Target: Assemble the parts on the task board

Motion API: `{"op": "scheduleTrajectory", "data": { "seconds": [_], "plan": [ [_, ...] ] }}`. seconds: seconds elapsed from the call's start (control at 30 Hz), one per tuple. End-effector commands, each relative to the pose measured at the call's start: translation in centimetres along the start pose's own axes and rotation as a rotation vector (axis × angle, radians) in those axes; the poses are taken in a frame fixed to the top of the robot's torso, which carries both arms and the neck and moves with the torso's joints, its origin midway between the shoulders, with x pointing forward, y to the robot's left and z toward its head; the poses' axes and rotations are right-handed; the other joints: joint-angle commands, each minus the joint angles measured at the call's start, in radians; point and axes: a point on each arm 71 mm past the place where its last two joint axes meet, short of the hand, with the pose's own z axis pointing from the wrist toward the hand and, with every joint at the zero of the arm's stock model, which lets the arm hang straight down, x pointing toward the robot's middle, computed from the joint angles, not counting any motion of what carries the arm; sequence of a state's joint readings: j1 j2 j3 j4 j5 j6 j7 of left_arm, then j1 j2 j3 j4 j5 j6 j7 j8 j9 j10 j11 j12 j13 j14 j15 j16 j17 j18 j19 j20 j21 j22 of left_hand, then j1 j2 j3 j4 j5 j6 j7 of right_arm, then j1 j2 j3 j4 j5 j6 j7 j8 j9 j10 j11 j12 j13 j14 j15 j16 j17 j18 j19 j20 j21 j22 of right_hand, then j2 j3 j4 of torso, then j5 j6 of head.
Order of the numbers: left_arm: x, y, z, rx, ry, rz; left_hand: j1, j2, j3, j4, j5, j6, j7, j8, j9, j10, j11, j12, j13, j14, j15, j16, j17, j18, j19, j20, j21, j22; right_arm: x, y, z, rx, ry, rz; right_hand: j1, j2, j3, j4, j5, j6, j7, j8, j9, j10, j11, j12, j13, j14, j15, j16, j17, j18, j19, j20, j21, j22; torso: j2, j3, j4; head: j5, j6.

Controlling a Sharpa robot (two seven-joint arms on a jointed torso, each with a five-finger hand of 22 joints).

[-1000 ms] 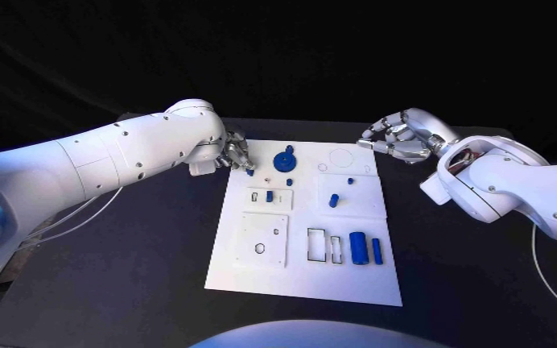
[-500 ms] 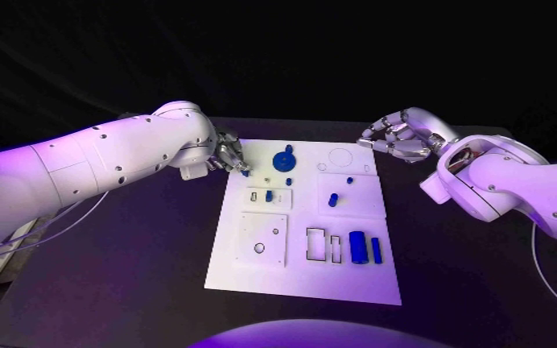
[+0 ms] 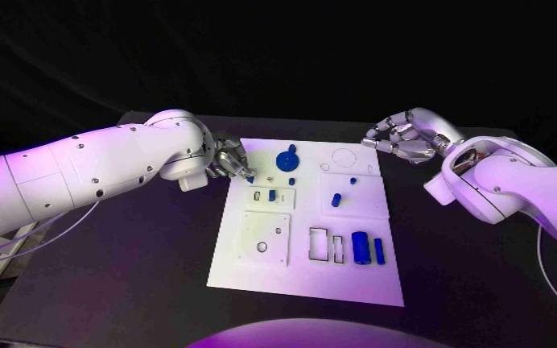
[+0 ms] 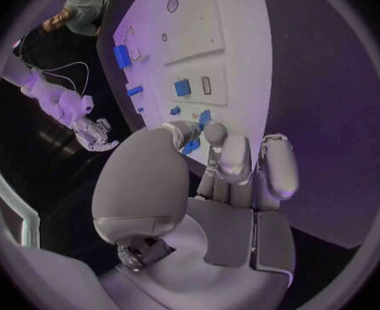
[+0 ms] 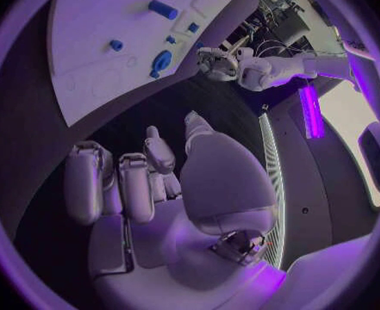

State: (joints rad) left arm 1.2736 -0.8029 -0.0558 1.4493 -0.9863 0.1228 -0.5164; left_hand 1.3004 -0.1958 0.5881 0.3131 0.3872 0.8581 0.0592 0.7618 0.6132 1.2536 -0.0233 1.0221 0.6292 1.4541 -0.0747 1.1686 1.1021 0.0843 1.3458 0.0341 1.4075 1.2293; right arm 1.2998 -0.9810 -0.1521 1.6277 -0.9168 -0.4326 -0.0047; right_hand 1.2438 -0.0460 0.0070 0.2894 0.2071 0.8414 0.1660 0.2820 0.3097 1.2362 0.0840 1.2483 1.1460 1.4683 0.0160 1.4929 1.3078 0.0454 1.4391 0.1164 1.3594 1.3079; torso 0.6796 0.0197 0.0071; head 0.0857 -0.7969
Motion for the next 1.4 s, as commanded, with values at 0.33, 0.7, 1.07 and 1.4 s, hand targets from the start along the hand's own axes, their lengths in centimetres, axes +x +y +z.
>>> {"op": "scheduleTrajectory", "data": {
  "seconds": [0.33,0.7,1.07,1.4],
  "plan": [
    [1.9,-0.8,-0.3,0.045,-0.071,0.051,-0.009,-0.016,0.160,-0.144,0.001,0.002,-0.008,0.008,0.028,0.013,-0.002,0.007,0.001,0.002,-0.007,-0.002,0.000,-0.010,0.012,-0.002,0.007,0.008,0.1,0.0,0.0,-0.005,0.005,-0.001,0.000,0.009,-0.006,0.002,0.004,-0.008,0.001,0.006,-0.001,-0.007,0.000,-0.003,-0.001,0.056,-0.007,-0.006,0.061,0.012,-0.008,-0.001,-0.004,0.113,0.002,-0.0014,-0.0027,0.006,-0.003],
    [3.6,-0.7,-0.1,0.055,-0.067,0.085,-0.010,-0.018,0.162,-0.144,0.001,0.003,-0.008,0.009,0.028,0.014,-0.003,0.007,0.000,0.002,-0.008,-0.002,0.001,-0.010,0.012,-0.002,0.007,0.009,0.2,0.0,0.0,-0.004,0.005,-0.001,0.000,0.011,-0.010,0.002,0.006,-0.008,0.001,0.007,-0.002,-0.008,0.000,-0.004,-0.002,0.056,-0.007,-0.007,0.061,0.012,-0.009,-0.001,-0.006,0.113,0.002,-0.0011,-0.0014,0.007,-0.006],
    [4.0,-0.7,-0.1,0.058,-0.062,0.111,-0.013,-0.019,0.167,-0.144,0.001,0.004,-0.009,0.010,0.029,0.014,-0.003,0.005,-0.004,0.002,-0.008,-0.002,0.001,-0.010,0.013,-0.002,0.008,0.010,0.1,-0.1,-0.1,-0.003,0.006,-0.001,0.000,0.011,-0.010,0.002,0.006,-0.008,0.001,0.007,-0.002,-0.008,0.000,-0.004,-0.002,0.056,-0.007,-0.007,0.061,0.012,-0.009,-0.001,-0.006,0.113,0.002,-0.0017,-0.0006,0.005,-0.004],
    [4.1,-0.5,-0.1,0.054,-0.055,0.124,-0.014,-0.021,0.170,-0.145,0.001,0.005,-0.010,0.011,0.029,0.014,-0.004,0.004,-0.006,0.002,-0.008,-0.002,0.000,-0.010,0.013,-0.003,0.008,0.010,0.1,-0.2,-0.1,-0.001,0.006,-0.001,0.000,0.011,-0.010,0.002,0.006,-0.008,0.001,0.007,-0.002,-0.008,0.000,-0.004,-0.002,0.056,-0.007,-0.007,0.061,0.012,-0.009,-0.001,-0.006,0.113,0.002,-0.0015,-0.0026,0.007,-0.007]
  ]
}}
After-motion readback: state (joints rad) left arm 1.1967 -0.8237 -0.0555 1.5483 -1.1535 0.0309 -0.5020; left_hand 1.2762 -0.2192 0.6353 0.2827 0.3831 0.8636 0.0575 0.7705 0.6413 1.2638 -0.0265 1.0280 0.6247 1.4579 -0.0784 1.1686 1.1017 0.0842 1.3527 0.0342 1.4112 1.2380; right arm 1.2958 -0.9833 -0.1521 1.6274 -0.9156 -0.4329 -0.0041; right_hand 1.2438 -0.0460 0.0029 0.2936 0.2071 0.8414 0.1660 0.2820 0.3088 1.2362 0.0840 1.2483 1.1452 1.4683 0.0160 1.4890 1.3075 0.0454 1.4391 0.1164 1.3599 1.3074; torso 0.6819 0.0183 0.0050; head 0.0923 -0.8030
